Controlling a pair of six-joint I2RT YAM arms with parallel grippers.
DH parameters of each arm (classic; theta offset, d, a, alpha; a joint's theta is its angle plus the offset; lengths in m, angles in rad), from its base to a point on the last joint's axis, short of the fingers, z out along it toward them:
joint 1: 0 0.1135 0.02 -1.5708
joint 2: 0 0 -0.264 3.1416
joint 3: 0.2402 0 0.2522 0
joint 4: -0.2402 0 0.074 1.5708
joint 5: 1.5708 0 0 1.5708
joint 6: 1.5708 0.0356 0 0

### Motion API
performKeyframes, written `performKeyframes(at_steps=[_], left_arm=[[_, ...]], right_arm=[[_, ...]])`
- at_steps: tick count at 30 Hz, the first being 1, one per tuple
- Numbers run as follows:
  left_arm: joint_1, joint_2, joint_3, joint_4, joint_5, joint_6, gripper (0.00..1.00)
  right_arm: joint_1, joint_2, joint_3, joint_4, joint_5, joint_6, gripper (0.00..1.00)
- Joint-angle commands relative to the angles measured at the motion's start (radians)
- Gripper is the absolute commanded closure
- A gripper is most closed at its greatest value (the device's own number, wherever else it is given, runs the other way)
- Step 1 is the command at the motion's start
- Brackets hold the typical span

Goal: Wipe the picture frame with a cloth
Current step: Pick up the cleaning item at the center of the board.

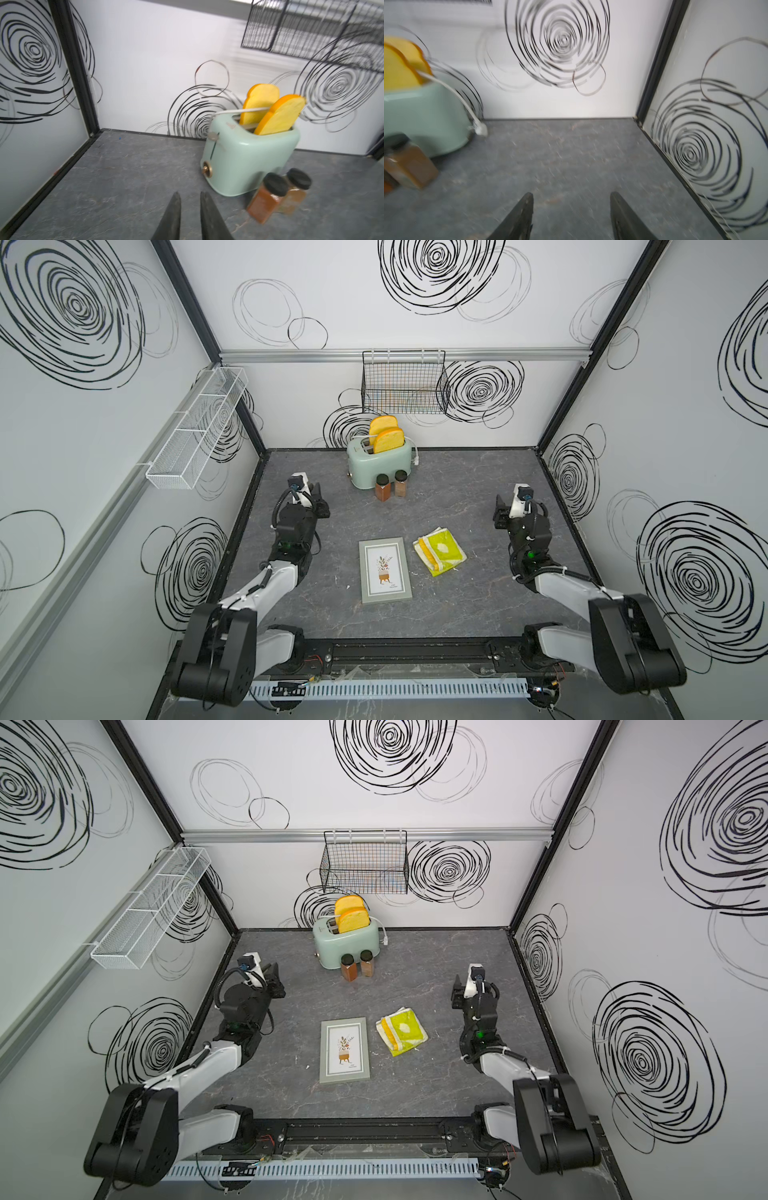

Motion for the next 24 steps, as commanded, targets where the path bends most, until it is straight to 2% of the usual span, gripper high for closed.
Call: performKeyframes(at_steps=[1, 3, 5, 7, 8, 11, 14, 16, 18, 19, 20, 22, 24], left_arm=[[-0.146, -0.017, 0.118, -0.345, -0.146, -0.137, 0.76], [-0.218, 0.003, 0.255, -0.633, -0.215, -0.149, 0.73], [-0.250, 0.008, 0.329, -0.822, -0.163, -0.200, 0.73], [-0.278, -0.019, 0.333, -0.911, -0.084, -0.295, 0.70], [-0.298, -0.042, 0.312, -0.917, -0.041, -0.325, 0.64], [-0.363, -0.097, 0.245, -0.939, -0.041, -0.373, 0.59], [-0.377, -0.114, 0.187, -0.989, -0.049, -0.416, 0.59], [-0.377, -0.120, 0.141, -0.978, 0.004, -0.472, 0.65], [-0.382, -0.126, 0.115, -0.961, 0.057, -0.520, 0.76], [-0.384, -0.130, 0.115, -0.958, 0.097, -0.523, 0.83], [-0.386, -0.138, 0.116, -0.942, 0.150, -0.508, 0.85], [-0.393, -0.178, 0.097, -0.878, 0.229, -0.503, 0.85], [-0.391, -0.238, 0.058, -0.768, 0.303, -0.501, 0.79]], right_arm=[[0.176, -0.058, 0.092, -0.362, 0.175, 0.052, 0.35], [0.267, -0.023, 0.216, -0.590, 0.185, 0.066, 0.34], [0.328, 0.034, 0.328, -0.786, 0.162, 0.082, 0.33], [0.376, 0.090, 0.397, -0.927, 0.121, 0.117, 0.31], [0.390, 0.110, 0.417, -0.966, 0.070, 0.127, 0.30], [0.399, 0.138, 0.418, -1.003, 0.001, 0.184, 0.28], [0.397, 0.164, 0.439, -1.066, -0.021, 0.221, 0.32], [0.400, 0.177, 0.462, -1.096, -0.071, 0.246, 0.38], [0.401, 0.175, 0.466, -1.090, -0.182, 0.252, 0.46], [0.400, 0.166, 0.468, -1.087, -0.231, 0.267, 0.47], [0.400, 0.146, 0.455, -1.065, -0.301, 0.268, 0.48], [0.403, 0.089, 0.403, -0.978, -0.415, 0.248, 0.48], [0.404, 0.035, 0.359, -0.912, -0.398, 0.252, 0.46]])
